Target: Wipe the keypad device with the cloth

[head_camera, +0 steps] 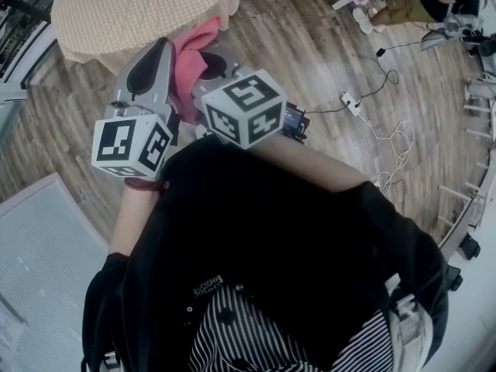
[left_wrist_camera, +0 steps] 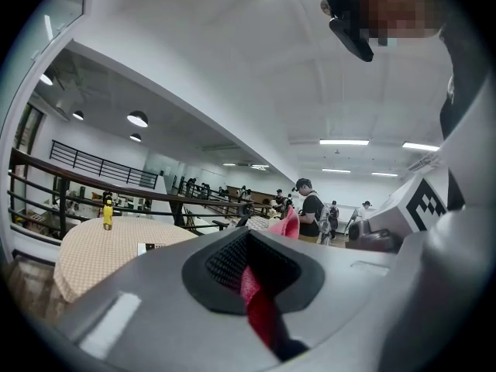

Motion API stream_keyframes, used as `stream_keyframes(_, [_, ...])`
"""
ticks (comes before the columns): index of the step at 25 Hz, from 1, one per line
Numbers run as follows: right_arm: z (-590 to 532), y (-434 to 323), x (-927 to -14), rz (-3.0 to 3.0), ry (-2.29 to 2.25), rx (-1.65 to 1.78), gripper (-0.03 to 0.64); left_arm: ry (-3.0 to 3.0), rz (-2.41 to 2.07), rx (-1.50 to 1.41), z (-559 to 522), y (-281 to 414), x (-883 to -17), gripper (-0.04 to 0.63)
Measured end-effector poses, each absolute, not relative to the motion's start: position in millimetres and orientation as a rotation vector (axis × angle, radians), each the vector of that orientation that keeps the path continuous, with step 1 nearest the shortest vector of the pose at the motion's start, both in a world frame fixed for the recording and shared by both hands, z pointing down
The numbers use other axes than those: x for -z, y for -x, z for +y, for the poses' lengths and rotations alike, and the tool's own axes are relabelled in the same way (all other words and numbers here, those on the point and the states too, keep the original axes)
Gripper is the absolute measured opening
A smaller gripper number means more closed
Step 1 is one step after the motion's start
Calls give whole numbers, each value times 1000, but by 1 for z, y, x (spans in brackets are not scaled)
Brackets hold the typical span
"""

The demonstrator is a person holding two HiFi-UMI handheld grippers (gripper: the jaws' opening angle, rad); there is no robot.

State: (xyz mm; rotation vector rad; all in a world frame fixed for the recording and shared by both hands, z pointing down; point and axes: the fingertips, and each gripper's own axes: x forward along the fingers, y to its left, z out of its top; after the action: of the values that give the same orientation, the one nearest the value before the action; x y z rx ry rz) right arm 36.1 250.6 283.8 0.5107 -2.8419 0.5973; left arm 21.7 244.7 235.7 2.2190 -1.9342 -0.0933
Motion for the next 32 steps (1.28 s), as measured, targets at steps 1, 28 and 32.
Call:
stream_keyframes(1, [251,-27,-290,-2837,-510,-592,64,-2218,-1930,99,245,-12,-242,-2])
stream_keyframes(28, [107,134,-343,-2769,-252,-605,64,-2011,-2029,129,100,151,-297,-2])
stream_keyframes(32, [50,160,-335,-2770,-215,-613,64,-1996,-2037,103,42,176,-289,-2])
